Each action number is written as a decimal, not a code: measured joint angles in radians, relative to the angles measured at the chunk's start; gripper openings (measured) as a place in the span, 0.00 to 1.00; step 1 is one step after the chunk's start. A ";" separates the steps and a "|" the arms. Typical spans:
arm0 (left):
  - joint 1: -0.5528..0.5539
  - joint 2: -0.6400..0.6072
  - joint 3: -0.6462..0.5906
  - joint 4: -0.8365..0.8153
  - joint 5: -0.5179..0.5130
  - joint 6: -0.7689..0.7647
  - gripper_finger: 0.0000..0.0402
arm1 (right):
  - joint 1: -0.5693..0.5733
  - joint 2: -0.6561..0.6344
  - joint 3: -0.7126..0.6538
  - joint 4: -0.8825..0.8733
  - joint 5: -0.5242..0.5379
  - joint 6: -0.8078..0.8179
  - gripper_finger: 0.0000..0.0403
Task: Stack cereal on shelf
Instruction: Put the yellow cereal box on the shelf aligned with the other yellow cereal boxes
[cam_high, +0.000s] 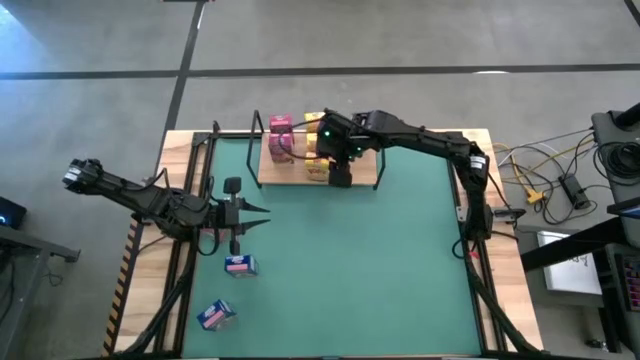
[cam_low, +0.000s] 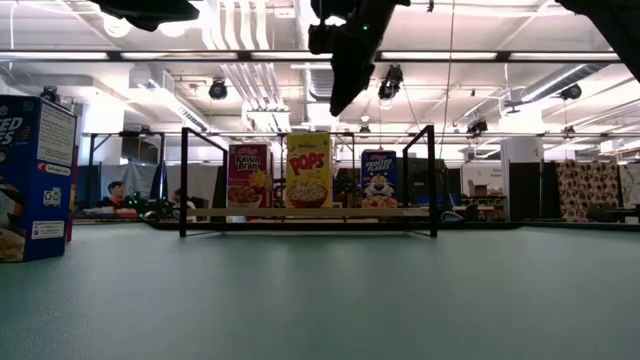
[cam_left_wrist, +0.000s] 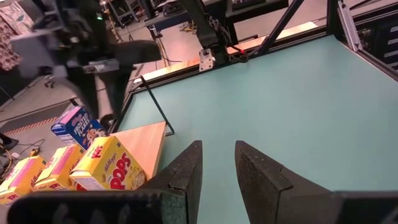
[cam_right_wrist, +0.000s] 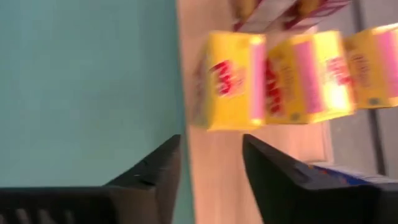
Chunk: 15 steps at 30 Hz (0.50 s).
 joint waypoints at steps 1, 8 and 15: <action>0.000 0.000 0.000 0.000 0.000 -0.002 0.19 | 0.004 0.002 -0.006 -0.001 -0.016 -0.001 0.34; 0.000 0.000 0.000 0.000 0.000 -0.007 0.19 | 0.014 0.007 -0.104 0.066 -0.040 -0.026 0.06; 0.000 0.000 0.000 0.000 0.000 -0.007 0.19 | 0.012 0.007 -0.196 0.179 -0.037 -0.035 0.03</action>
